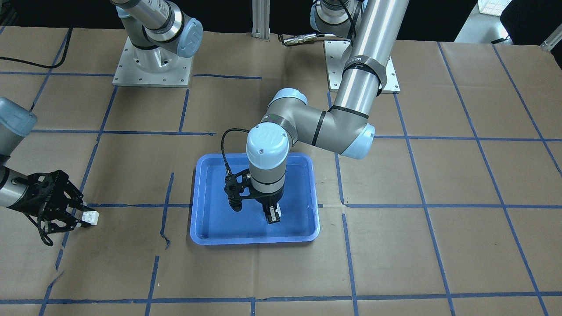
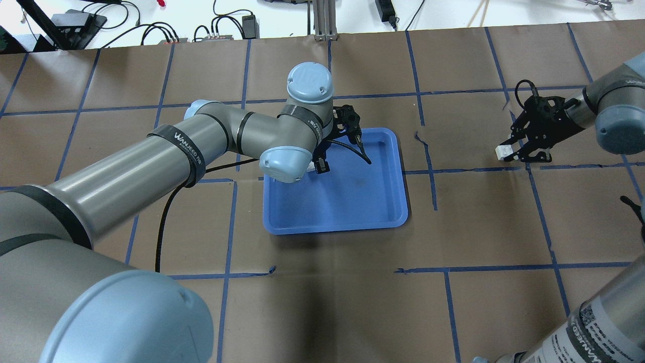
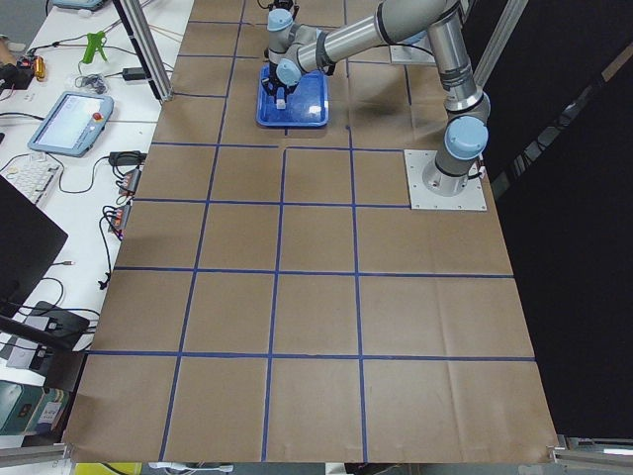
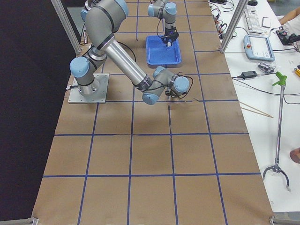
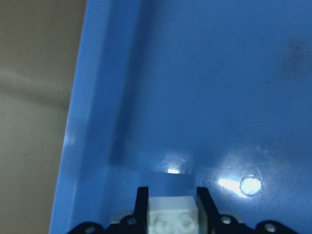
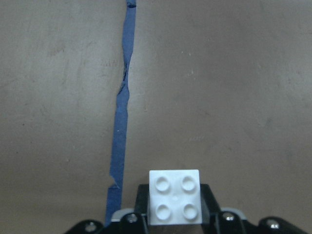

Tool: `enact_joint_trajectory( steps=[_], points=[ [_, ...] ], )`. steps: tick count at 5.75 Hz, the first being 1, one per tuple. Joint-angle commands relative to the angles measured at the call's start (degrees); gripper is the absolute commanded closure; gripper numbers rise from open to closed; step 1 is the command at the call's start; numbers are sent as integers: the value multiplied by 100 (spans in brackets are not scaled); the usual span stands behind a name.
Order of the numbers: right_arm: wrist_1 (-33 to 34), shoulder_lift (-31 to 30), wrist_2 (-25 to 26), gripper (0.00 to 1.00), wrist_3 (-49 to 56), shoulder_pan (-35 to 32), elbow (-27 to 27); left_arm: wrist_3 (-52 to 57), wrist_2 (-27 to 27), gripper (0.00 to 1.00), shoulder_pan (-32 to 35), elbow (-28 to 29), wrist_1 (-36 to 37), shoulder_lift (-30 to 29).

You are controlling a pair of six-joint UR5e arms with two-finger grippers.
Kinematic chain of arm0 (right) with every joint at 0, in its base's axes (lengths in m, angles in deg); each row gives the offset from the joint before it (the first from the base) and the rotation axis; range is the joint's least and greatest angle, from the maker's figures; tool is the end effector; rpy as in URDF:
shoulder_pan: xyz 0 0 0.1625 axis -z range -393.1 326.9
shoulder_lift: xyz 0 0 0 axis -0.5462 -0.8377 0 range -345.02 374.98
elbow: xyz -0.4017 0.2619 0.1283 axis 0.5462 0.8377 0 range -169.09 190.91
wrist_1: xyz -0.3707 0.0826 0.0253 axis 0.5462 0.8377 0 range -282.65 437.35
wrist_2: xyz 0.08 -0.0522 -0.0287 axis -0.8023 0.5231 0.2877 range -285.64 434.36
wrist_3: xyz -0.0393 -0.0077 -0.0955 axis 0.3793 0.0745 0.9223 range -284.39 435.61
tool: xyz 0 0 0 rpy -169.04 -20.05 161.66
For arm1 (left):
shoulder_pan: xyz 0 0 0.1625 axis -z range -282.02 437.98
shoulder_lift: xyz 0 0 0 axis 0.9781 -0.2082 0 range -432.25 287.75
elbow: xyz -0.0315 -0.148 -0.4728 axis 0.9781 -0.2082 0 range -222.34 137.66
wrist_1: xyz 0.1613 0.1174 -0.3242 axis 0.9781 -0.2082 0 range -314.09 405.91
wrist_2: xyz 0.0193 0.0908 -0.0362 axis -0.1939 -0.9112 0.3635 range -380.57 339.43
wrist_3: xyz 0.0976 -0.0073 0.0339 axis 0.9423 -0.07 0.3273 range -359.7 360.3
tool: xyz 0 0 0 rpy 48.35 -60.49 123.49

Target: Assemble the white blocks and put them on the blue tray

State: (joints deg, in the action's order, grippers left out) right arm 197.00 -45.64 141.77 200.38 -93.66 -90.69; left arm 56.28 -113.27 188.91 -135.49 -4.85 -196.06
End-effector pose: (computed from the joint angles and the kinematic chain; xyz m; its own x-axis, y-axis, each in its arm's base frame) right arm -0.1401 -0.6004 0.2479 0.0415 -0.9977 0.0535 -0.9048 -0.0602 -0.4215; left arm -0.3574 -0.5751 0.2613 -0.2267 0.9722 -0.0593 0.9735 0.2280 0.0168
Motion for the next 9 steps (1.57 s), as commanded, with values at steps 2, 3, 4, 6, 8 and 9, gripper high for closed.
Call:
enact_joint_trajectory(
  steps=[2,3,4,6,8,9],
  points=[
    [-72,-299,17,80,-84,-35,209,-17,-2,30,61,-195,-48,-12],
    [-282,-510,18,81,-85,-78,281,-25,-2,23,61,-195,-40,-3],
    [-615,-774,-122,81,-94,-149,281,-34,-2,21,69,-195,-40,-3],
    [-1092,-1328,-184,81,-584,-569,151,-43,-20,17,78,-203,-49,14],
    [-1093,-1478,-220,81,-900,-825,-35,-43,-20,10,105,-457,30,66],
    [-1084,-1505,-220,81,-937,-835,-61,-52,-20,2,105,-493,30,145]
  ],
)
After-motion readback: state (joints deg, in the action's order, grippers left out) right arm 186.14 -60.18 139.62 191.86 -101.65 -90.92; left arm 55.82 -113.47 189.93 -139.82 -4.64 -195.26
